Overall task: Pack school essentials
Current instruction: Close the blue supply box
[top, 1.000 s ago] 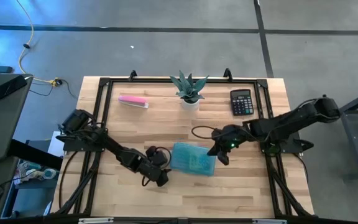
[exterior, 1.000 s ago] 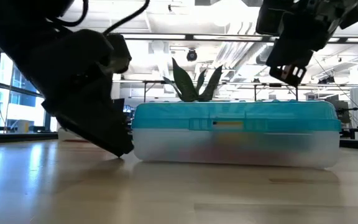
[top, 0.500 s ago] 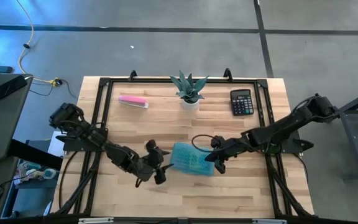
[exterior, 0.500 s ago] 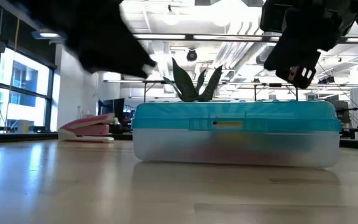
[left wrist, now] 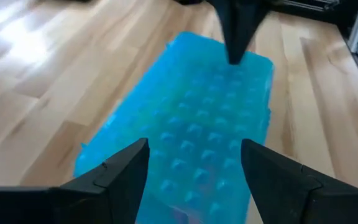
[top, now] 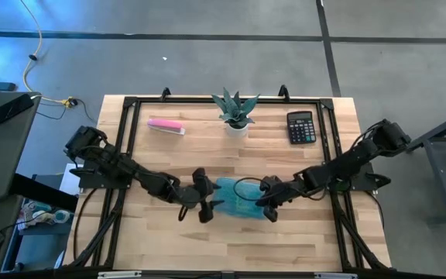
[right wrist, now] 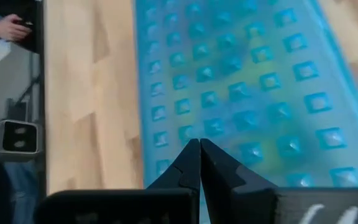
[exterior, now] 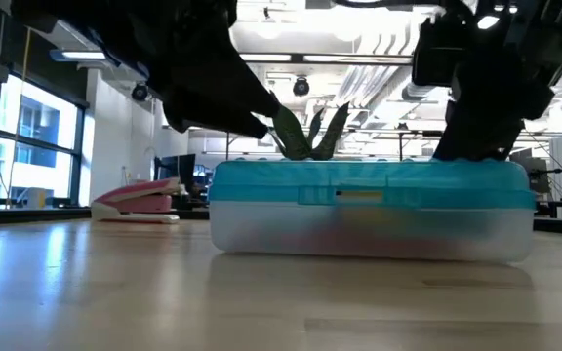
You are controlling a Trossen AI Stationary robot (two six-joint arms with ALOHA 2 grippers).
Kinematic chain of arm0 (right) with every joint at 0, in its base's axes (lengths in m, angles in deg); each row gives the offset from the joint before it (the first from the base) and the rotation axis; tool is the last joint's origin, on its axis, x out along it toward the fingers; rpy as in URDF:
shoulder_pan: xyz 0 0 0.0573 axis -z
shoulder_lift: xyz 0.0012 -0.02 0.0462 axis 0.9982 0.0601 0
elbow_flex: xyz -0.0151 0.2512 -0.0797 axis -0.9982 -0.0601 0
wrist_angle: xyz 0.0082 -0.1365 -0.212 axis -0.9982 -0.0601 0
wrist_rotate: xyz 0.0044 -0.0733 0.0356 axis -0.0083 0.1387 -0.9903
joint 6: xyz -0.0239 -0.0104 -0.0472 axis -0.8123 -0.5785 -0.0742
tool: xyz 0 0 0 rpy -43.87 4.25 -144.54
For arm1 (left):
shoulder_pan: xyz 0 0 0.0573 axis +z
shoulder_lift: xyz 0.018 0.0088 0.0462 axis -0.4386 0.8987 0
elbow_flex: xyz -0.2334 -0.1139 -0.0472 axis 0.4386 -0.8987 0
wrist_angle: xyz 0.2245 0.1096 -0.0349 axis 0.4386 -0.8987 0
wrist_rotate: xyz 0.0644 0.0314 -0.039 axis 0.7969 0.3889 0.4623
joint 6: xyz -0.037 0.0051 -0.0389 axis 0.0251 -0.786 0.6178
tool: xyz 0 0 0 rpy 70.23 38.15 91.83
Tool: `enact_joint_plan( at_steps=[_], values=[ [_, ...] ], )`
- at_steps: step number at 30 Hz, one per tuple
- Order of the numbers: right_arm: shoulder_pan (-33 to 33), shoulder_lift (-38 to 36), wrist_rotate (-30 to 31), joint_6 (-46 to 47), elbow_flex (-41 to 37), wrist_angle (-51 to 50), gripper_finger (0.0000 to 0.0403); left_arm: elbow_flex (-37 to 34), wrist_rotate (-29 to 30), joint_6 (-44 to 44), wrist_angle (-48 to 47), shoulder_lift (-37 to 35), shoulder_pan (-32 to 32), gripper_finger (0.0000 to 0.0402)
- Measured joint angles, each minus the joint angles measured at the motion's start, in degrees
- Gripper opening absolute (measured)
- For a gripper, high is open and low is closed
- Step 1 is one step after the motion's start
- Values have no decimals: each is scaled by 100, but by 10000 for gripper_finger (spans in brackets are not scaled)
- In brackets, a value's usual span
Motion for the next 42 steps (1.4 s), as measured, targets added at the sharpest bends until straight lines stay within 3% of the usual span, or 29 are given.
enact_joint_plan(
  at_steps=[11,30,42],
  values=[
    [291,-2,-31,-29,7,-137,0,4,-396,79,-3,425,212,232],
    [474,-7,-8,124,11,-301,0,25,-412,276,-259,475,249,72],
    [472,-7,-7,352,11,-316,0,28,-468,515,-508,490,308,13]
  ],
)
